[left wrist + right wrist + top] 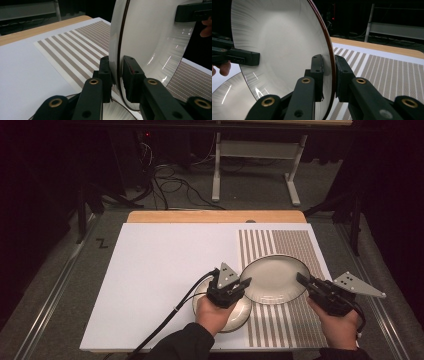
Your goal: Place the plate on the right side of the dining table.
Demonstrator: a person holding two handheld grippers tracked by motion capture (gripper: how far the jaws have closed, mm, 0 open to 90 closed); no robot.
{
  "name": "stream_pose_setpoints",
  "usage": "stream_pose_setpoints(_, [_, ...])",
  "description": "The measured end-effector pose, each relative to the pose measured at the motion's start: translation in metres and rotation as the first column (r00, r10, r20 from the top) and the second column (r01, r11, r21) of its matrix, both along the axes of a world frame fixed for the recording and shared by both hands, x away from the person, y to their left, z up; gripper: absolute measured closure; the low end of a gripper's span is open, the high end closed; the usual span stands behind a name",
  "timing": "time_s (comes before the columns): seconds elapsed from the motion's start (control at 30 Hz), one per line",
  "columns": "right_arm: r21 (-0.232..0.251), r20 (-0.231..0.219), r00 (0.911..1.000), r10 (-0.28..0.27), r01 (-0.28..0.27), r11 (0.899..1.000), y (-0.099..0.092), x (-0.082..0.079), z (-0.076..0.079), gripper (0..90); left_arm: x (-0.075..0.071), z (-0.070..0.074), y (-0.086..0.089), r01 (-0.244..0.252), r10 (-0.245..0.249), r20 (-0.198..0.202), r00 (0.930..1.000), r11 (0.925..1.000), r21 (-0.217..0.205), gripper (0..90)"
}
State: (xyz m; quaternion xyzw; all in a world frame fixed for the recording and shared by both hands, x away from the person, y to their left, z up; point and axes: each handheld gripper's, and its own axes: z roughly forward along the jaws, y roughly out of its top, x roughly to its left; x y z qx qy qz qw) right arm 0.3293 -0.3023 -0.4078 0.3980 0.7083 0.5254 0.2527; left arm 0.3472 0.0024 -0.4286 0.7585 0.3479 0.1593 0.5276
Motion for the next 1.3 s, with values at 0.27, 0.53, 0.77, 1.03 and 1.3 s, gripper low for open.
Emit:
stream_pose_setpoints(0.27, [-0.007,-0.007,0.9993,-0.037,0.037,0.999,-0.017,0.004,-0.001,80.7,0.012,0.000,-0.022,0.013,-0.013,-0.013,0.9998,0.9998,0.018,78.0])
stream_pose_setpoints(0.53, [-0.013,-0.014,0.9976,-0.068,0.068,0.998,-0.031,0.009,-0.007,80.4,0.020,-0.006,-0.039,0.011,-0.010,-0.029,0.9995,0.9990,0.043,77.1])
stream_pose_setpoints(0.77, [-0.013,-0.033,0.9959,-0.084,0.084,0.996,-0.038,0.016,-0.016,80.1,0.028,-0.013,-0.050,0.001,0.003,-0.059,0.9982,0.9982,0.060,76.8])
stream_pose_setpoints(1.03, [0.007,-0.057,0.9935,-0.099,0.099,0.995,-0.049,0.016,-0.036,79.8,0.030,-0.025,-0.062,0.014,-0.003,-0.101,0.9949,0.9936,0.112,77.0])
stream_pose_setpoints(1.3, [0.019,-0.091,0.9895,-0.112,0.115,0.993,-0.056,0.019,-0.055,79.5,0.035,-0.035,-0.071,0.018,0.005,-0.143,0.9896,0.9871,0.159,76.9])
